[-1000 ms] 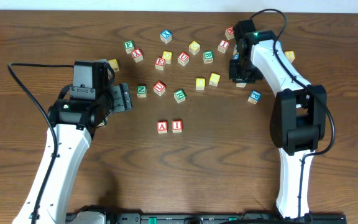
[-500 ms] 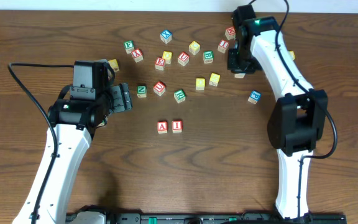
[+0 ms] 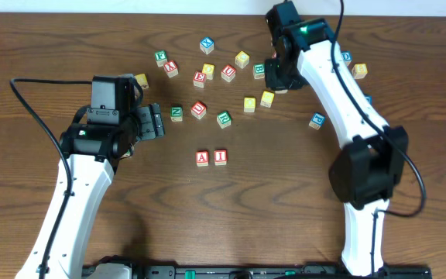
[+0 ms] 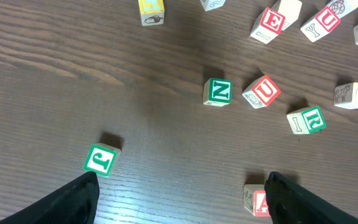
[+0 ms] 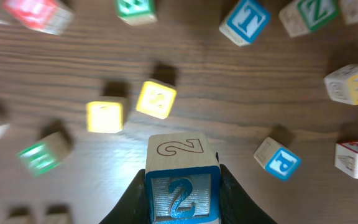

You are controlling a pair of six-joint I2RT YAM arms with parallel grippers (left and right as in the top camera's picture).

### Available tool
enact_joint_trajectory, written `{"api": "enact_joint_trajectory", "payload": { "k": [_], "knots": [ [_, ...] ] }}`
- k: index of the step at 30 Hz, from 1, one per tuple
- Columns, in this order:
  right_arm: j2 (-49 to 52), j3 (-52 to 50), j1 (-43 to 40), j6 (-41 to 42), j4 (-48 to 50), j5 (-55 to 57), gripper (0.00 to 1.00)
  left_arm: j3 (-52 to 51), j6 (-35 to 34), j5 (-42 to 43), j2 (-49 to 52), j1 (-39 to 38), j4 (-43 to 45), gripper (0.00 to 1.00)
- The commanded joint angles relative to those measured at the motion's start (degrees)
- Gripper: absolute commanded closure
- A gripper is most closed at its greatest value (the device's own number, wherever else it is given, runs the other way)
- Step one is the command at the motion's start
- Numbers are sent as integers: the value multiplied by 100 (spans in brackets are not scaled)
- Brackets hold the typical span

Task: Spell out AI2
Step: 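Close the right gripper on the blue 2 block and lift, then carry the 2 block toward the right side of the I block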

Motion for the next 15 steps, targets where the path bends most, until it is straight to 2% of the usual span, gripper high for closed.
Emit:
{"api": "enact_joint_trajectory", "payload": {
  "k": [1, 15],
  "knots": [
    [-518, 96, 208, -22, -35, 46, 99, 94, 76, -68, 22, 31, -105, 16],
    [-715, -234, 1106, 258, -208, 503, 99, 94, 76, -68, 22, 31, -208, 16]
  ]
}}
